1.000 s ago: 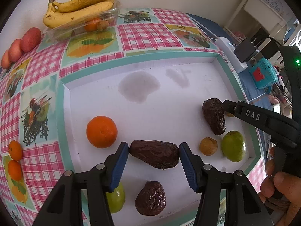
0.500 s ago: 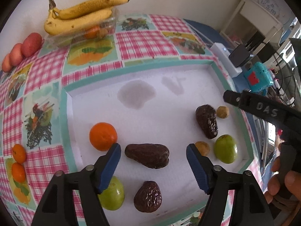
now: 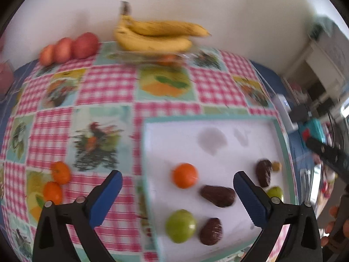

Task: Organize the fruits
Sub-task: 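Withdraw both open tools from the tray toward the remaining mandarins, then close the right tool on a mandarin on the tablecloth, then close the left tool on the other mandarin while the right tool holds its mandarin, then carry both mandarins over the white tray while both tools hold them, then lower the mandarins into the tray while both tools open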

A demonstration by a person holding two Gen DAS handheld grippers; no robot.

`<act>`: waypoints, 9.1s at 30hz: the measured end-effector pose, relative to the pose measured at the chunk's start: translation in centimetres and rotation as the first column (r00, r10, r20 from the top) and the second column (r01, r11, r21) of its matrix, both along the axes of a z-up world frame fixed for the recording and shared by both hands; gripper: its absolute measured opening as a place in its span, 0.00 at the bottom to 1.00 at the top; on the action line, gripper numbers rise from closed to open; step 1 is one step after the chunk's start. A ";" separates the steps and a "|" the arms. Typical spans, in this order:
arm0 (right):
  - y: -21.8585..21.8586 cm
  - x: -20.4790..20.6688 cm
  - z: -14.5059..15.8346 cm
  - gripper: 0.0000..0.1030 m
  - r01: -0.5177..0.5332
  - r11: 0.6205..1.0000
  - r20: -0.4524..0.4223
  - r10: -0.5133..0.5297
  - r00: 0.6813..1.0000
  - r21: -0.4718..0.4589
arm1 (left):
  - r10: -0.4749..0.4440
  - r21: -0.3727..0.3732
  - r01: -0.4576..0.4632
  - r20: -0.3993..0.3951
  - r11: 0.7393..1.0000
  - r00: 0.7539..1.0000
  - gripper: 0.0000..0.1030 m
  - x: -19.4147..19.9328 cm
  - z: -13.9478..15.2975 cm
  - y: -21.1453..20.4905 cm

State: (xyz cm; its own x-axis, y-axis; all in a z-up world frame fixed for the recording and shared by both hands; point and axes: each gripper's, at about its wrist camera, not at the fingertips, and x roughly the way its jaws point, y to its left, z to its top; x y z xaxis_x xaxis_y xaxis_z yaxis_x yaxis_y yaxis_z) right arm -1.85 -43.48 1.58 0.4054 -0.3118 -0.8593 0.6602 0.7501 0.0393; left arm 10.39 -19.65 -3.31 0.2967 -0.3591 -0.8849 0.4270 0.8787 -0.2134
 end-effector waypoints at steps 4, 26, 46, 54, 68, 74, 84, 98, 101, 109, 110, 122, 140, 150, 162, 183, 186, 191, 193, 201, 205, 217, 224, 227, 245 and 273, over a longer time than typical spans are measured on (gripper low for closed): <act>0.7 0.3 0.2 0.82 -0.021 1.000 0.008 0.021 1.000 0.008 | 0.084 0.018 -0.085 0.047 0.996 0.995 1.00 1.4 0.8 3.4; 11.1 6.5 -0.5 0.83 -0.203 0.976 0.031 0.201 0.979 0.074 | 0.373 0.157 -0.398 0.167 0.904 0.913 1.00 6.1 2.9 20.9; 25.0 13.2 -4.9 0.83 -0.417 0.902 -0.059 0.425 0.903 0.113 | 0.468 0.223 -0.474 0.082 0.852 0.880 1.00 7.8 -0.7 29.0; 28.1 14.8 -6.5 0.83 -0.453 0.883 -0.087 0.465 0.881 0.126 | 0.465 0.250 -0.463 0.056 0.850 0.884 1.00 8.4 -2.1 30.4; 32.1 16.5 -10.1 0.83 -0.495 0.857 -0.151 0.513 0.845 0.142 | 0.442 0.298 -0.432 0.037 0.851 0.896 1.00 9.1 -4.1 30.5; 33.0 16.8 -11.6 0.83 -0.499 0.854 -0.171 0.519 0.838 0.145 | 0.464 0.305 -0.443 0.007 0.843 0.886 1.00 9.6 -5.5 31.0; 33.9 17.2 -12.4 0.58 -0.506 0.852 -0.167 0.523 0.835 0.136 | 0.456 0.298 -0.437 0.007 0.849 0.890 1.00 9.9 -5.8 30.7; 34.5 17.2 -12.0 0.37 -0.529 0.833 -0.147 0.551 0.822 0.164 | 0.449 0.305 -0.433 0.017 0.848 0.893 1.00 9.8 -5.4 30.6; 34.1 17.1 -11.7 0.37 -0.525 0.835 -0.142 0.547 0.825 0.167 | 0.444 0.298 -0.429 0.021 0.853 0.896 1.00 9.8 -5.0 30.4; 31.9 16.0 -9.6 0.37 -0.500 0.853 -0.127 0.518 0.846 0.148 | 0.406 0.261 -0.397 0.020 0.880 0.914 1.00 9.2 -3.8 28.6; 31.6 15.9 -9.4 0.37 -0.497 0.856 -0.126 0.514 0.849 0.146 | 0.399 0.245 -0.389 0.011 0.888 0.917 1.00 9.1 -3.7 28.2; 27.0 13.0 -6.3 0.37 -0.440 0.889 -0.093 0.452 0.887 0.124 | 0.305 0.088 -0.299 -0.053 0.950 0.951 0.95 8.0 -2.2 24.1; 21.3 9.9 -4.0 0.37 -0.355 0.929 -0.071 0.364 0.929 0.107 | 0.158 0.037 -0.154 -0.197 0.987 0.968 0.69 6.5 -4.9 17.9; 20.8 9.8 -4.1 0.37 -0.357 0.927 -0.067 0.366 0.928 0.115 | 0.143 0.100 -0.124 -0.214 0.987 0.966 0.48 6.2 -6.4 16.5; 20.4 9.6 -3.9 0.37 -0.342 0.931 -0.048 0.350 0.935 0.125 | 0.144 0.110 -0.124 -0.193 0.986 0.971 0.40 5.9 -6.1 16.6; 14.4 6.8 -3.1 0.37 -0.217 0.967 -0.007 0.220 0.975 0.132 | 0.069 0.033 -0.068 -0.022 0.997 0.997 0.39 3.8 0.8 12.5; 13.0 6.1 -3.0 0.37 -0.187 0.973 -0.001 0.189 0.982 0.135 | 0.042 0.034 -0.042 -0.006 0.999 0.999 0.39 3.1 1.4 11.2; 10.4 4.6 -3.0 0.37 -0.135 0.981 0.005 0.135 0.991 0.142 | -0.010 0.031 0.009 0.008 0.999 1.000 0.39 1.9 2.0 8.5; 9.4 4.0 -3.0 0.37 -0.115 0.983 0.008 0.115 0.993 0.143 | -0.033 0.035 0.033 0.010 0.999 0.999 0.39 1.5 2.0 7.4; 6.3 2.0 -3.0 0.37 -0.053 0.987 0.019 0.051 0.999 0.150 | -0.116 0.041 0.115 0.033 0.993 0.993 0.39 -0.1 2.3 3.5; 5.6 1.6 -2.9 0.37 -0.041 0.987 0.035 0.036 0.999 0.153 | -0.158 0.044 0.156 0.045 0.987 0.986 0.39 -0.6 2.1 1.6; 4.4 2.9 -4.1 0.37 -0.046 0.986 0.068 0.035 0.997 0.163 | -0.175 0.026 0.174 0.059 0.984 0.983 0.39 1.1 -0.9 -1.8; 3.1 4.4 -5.6 0.37 -0.045 0.986 0.071 0.035 0.997 0.158 | -0.195 0.003 0.196 0.109 0.981 0.975 0.39 2.0 -1.9 -3.5; 2.6 5.2 -6.7 0.37 -0.044 0.985 0.066 0.033 0.997 0.166 | -0.202 0.005 0.202 0.088 0.979 0.975 0.39 2.4 -2.9 -4.1; 2.8 7.8 -9.6 0.37 -0.058 0.989 0.016 0.056 0.998 0.139 | -0.196 0.005 0.196 0.043 0.981 0.980 0.39 3.6 -5.5 -5.3; 3.1 7.3 -8.3 0.47 -0.071 0.991 -0.006 0.072 0.997 0.116 | -0.204 0.057 0.200 0.081 0.978 0.975 0.47 2.6 -3.0 -4.2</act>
